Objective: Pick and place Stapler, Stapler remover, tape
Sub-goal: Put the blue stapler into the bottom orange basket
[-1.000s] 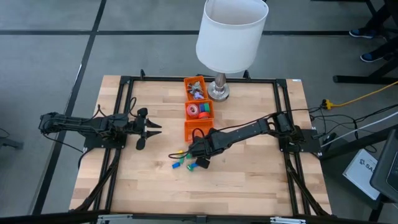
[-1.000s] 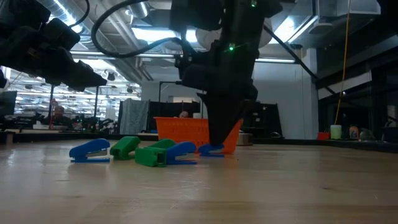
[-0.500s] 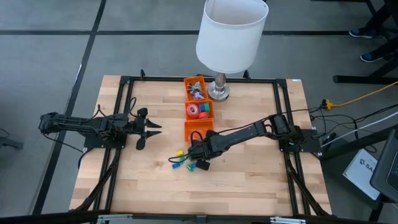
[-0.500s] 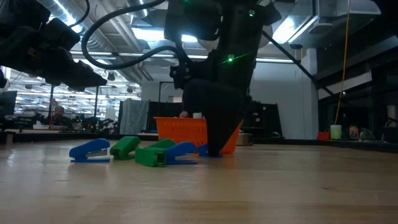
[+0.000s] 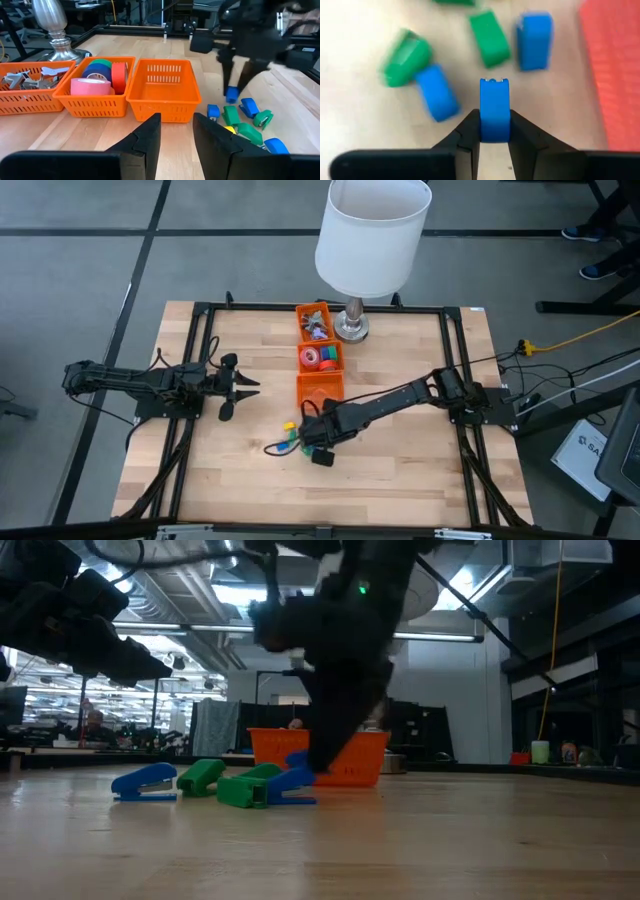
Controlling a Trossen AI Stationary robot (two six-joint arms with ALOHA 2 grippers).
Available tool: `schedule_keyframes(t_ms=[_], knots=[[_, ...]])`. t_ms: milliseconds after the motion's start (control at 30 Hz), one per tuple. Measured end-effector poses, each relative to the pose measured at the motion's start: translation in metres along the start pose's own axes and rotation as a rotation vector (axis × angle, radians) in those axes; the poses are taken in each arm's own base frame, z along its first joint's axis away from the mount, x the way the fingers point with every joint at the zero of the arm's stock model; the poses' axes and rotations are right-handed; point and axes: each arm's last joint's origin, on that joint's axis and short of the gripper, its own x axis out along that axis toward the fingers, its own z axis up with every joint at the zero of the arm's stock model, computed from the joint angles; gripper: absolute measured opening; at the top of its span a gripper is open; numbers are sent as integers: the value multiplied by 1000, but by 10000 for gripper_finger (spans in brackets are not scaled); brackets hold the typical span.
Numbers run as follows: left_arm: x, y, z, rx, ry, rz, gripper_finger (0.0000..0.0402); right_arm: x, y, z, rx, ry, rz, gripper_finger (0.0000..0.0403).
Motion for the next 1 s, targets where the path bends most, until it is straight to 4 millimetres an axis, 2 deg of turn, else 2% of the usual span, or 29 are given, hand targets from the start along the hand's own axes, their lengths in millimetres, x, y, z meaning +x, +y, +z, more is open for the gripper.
schedule_keyframes(t_ms=[267, 500, 667, 1000], knots=[[0, 0, 0, 0, 0, 0, 107, -32, 5, 24, -97, -79, 35, 74], [0, 0, 0, 0, 0, 0, 111, -57, -12, 43, -78, -169, -139, 74], [0, 0, 0, 0, 0, 0, 110, -52, -32, 50, -50, -178, -220, 74], [0, 0, 0, 0, 0, 0, 109, -18, -82, 50, 41, -102, -273, 78]])
